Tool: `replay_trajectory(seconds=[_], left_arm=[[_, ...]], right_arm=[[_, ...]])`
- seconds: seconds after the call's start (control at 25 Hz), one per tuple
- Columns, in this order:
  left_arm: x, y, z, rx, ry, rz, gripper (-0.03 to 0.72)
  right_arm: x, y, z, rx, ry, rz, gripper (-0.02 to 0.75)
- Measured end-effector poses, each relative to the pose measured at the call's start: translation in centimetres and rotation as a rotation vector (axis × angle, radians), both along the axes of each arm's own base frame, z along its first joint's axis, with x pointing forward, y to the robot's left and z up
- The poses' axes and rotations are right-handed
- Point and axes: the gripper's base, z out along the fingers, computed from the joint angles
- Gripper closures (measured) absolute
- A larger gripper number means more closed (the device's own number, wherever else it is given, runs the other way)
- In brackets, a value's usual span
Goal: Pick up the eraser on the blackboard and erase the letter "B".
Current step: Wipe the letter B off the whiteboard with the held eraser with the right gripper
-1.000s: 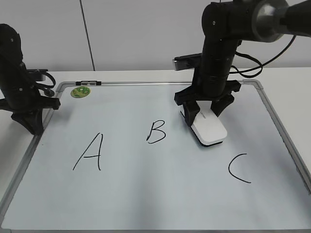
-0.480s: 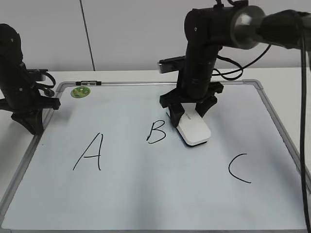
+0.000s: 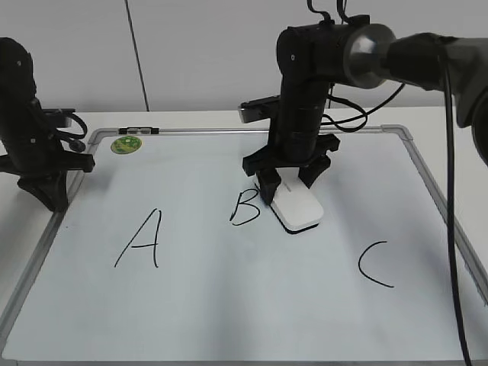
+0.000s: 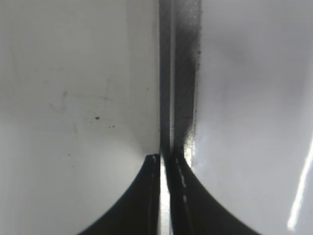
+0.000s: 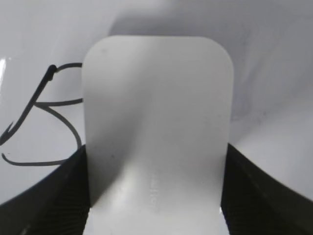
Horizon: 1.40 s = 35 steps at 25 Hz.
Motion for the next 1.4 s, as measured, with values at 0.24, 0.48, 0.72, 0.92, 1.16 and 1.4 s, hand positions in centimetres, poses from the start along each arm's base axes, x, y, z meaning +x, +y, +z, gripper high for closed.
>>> replay_trajectory(seconds=[0.24, 0.48, 0.72, 0.92, 1.16, 1.4], left_arm=[[0.0, 0.0, 0.0, 0.000, 0.000, 0.000, 0.672], [0.0, 0.0, 0.0, 0.000, 0.000, 0.000, 0.672], [0.0, 0.0, 0.0, 0.003, 0.000, -0.002, 0.672], [0.0, 0.1, 0.0, 0.007, 0.000, -0.004, 0.672], [0.0, 0.1, 0.0, 0.007, 0.000, -0.004, 0.672], [0.0, 0.1, 0.0, 0.007, -0.002, -0.004, 0.672]], right_arm=[[-0.5, 1.0, 0.0, -0.030, -0.012, 0.039, 0.205], [-1.7, 3.2, -0.2, -0.029, -0.010, 0.090, 0.205], [-3.2, 5.9, -0.4, -0.029, -0.010, 0.153, 0.205], [-4.4, 7.7, -0.5, -0.030, -0.008, 0.199, 0.205], [-4.4, 7.7, -0.5, -0.052, -0.021, 0.191, 0.205], [-4.0, 7.2, -0.5, -0.068, -0.032, 0.168, 0.205]])
